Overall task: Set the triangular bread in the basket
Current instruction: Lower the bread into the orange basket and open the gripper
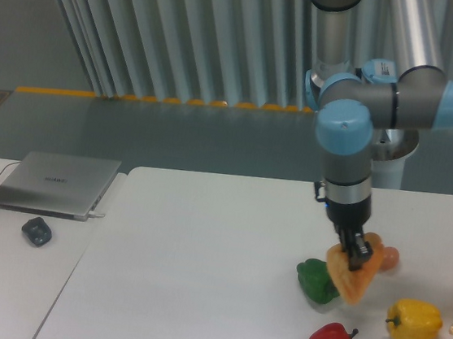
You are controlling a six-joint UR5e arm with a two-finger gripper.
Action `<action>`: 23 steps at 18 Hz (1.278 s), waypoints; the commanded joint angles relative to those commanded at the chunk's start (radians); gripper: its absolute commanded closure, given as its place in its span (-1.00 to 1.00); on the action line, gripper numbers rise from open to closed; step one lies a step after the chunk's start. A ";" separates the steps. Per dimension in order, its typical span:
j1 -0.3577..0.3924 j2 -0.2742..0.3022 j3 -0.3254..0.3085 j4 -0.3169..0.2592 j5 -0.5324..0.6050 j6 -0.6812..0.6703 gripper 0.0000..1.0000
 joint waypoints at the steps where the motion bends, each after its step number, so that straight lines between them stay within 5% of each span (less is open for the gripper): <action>1: 0.011 0.005 -0.003 -0.005 -0.005 0.017 0.35; 9: 0.138 0.020 -0.022 -0.002 0.000 0.213 0.33; 17: 0.175 0.012 -0.025 0.173 0.003 0.215 0.33; 23: 0.229 -0.017 -0.026 0.251 0.003 0.215 0.33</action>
